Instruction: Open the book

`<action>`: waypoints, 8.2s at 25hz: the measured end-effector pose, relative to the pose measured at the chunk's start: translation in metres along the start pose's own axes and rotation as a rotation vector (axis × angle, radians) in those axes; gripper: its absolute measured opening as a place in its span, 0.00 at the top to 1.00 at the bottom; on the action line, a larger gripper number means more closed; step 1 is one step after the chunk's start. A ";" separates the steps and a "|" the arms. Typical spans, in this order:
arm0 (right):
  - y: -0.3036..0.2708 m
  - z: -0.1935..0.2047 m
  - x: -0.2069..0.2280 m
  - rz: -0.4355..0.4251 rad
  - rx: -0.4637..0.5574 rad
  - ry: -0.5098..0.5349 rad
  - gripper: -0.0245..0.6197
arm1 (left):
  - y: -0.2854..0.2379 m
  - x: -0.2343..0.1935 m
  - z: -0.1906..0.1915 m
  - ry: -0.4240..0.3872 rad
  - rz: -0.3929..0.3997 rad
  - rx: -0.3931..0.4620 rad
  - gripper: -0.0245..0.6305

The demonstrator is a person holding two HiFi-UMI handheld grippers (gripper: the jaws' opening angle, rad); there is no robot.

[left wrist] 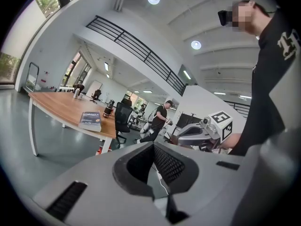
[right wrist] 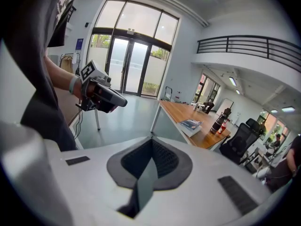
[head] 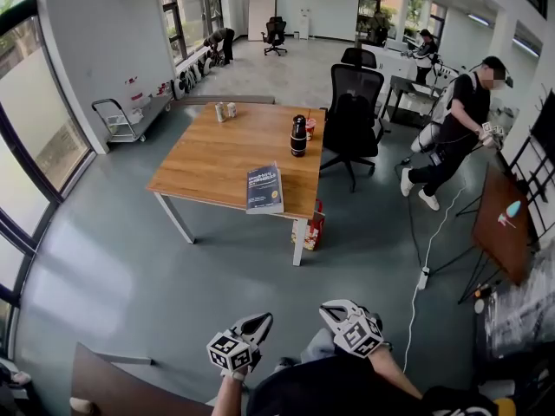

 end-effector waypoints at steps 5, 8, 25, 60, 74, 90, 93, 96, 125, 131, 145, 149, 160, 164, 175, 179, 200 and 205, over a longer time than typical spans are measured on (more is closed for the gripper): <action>0.006 0.031 0.013 -0.001 -0.072 -0.029 0.98 | -0.021 0.005 0.009 -0.007 0.100 -0.013 0.96; -0.004 0.036 0.032 -0.006 -0.063 -0.020 0.98 | -0.035 -0.003 0.018 -0.003 0.092 -0.038 0.96; -0.068 0.048 0.163 -0.096 0.004 0.010 0.98 | -0.138 -0.039 -0.020 -0.038 0.081 -0.134 0.96; -0.104 0.110 0.351 -0.096 0.057 -0.053 0.98 | -0.302 -0.086 -0.066 -0.046 -0.121 -0.158 0.96; -0.105 0.125 0.379 -0.102 0.059 -0.063 0.98 | -0.341 -0.083 -0.071 -0.060 -0.102 -0.169 0.96; -0.096 0.146 0.375 -0.148 0.011 -0.078 0.98 | -0.336 -0.075 -0.051 -0.080 -0.136 -0.252 0.96; -0.099 0.147 0.372 -0.162 0.008 -0.073 0.98 | -0.338 -0.076 -0.052 -0.087 -0.128 -0.239 0.96; -0.101 0.147 0.374 -0.164 -0.001 -0.068 0.98 | -0.339 -0.077 -0.049 -0.073 -0.120 -0.236 0.96; -0.192 0.088 0.378 -0.133 -0.070 -0.103 0.98 | -0.332 -0.203 -0.103 -0.061 -0.062 -0.236 0.96; -0.234 0.069 0.388 -0.133 -0.068 -0.090 0.98 | -0.330 -0.248 -0.127 -0.084 -0.049 -0.223 0.96; -0.315 0.002 0.405 -0.144 -0.070 -0.059 0.98 | -0.313 -0.333 -0.168 -0.051 -0.033 -0.206 0.96; -0.335 -0.014 0.402 -0.143 -0.085 -0.058 0.98 | -0.307 -0.356 -0.178 -0.049 -0.017 -0.204 0.96; -0.382 -0.048 0.391 -0.124 -0.126 -0.058 0.98 | -0.280 -0.416 -0.195 -0.023 0.010 -0.199 0.96; -0.396 -0.059 0.383 -0.114 -0.140 -0.057 0.98 | -0.269 -0.436 -0.198 -0.004 0.010 -0.201 0.96; -0.417 -0.082 0.360 -0.118 -0.171 -0.043 0.98 | -0.248 -0.472 -0.209 -0.012 0.027 -0.173 0.96; -0.422 -0.086 0.358 -0.131 -0.170 -0.030 0.98 | -0.241 -0.477 -0.208 0.017 -0.004 -0.150 0.96; -0.424 -0.057 0.405 -0.258 -0.082 0.001 0.98 | -0.272 -0.438 -0.191 0.016 -0.132 -0.183 0.96; -0.421 -0.028 0.431 -0.273 -0.047 -0.048 0.98 | -0.307 -0.415 -0.185 0.019 -0.134 -0.200 0.96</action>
Point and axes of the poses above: the fingertips, and each gripper's own axes: y backward along the fingers, x to its right, z out of its underside, the point moved 10 cm from there along y, backward along the fingers, and after that the axes turned 6 degrees about x, right-handed, at the moved point
